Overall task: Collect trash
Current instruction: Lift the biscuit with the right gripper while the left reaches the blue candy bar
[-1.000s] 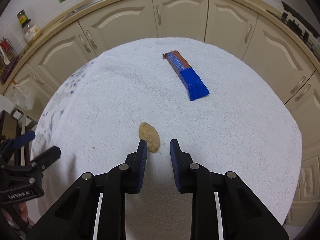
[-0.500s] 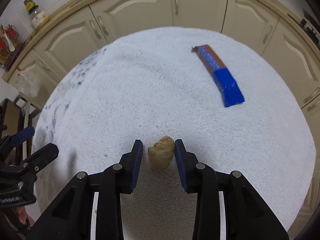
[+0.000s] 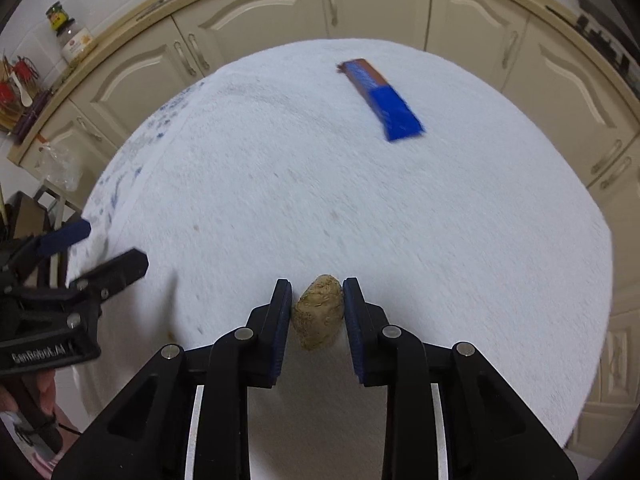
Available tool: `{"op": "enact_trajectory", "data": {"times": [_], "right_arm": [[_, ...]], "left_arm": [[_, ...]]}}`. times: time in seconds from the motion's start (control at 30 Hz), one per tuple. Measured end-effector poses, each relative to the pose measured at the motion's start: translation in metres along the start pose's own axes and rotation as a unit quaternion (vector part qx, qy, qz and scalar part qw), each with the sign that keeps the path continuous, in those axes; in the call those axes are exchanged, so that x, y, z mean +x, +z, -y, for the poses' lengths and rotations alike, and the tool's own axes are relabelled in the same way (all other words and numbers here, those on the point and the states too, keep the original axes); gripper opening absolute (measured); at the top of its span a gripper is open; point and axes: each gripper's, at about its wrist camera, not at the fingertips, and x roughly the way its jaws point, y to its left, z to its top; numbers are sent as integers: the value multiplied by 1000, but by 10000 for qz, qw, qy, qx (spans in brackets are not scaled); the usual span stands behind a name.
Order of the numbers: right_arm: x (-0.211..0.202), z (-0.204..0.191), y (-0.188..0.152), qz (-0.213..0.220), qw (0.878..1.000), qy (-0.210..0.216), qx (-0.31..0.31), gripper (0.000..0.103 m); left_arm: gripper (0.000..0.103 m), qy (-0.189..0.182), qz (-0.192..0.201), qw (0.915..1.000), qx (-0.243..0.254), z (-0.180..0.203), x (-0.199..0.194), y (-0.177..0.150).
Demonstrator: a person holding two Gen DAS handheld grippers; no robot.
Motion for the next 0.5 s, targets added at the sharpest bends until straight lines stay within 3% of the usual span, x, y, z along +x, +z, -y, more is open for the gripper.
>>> {"op": "enact_trajectory", "data": {"times": [0.17,0.3,0.33,0.5], "right_arm": [[-17,28,-23,-32,9997,-96,239,30],[-31,48,-30,197,9984,-341,401,73],[-35,52,-32,263,9981,-319,467,79],[-52,82,-32,554,9937,-288,928,83]], "left_arm": [[96,-186,-19,9994,302,39,-3,8],[96,-293,-88,9985,451,70,1,27],[96,-337,-90,9983,463,77,4,33],[93,-428,-128,9988,179,108,34,81]]}}
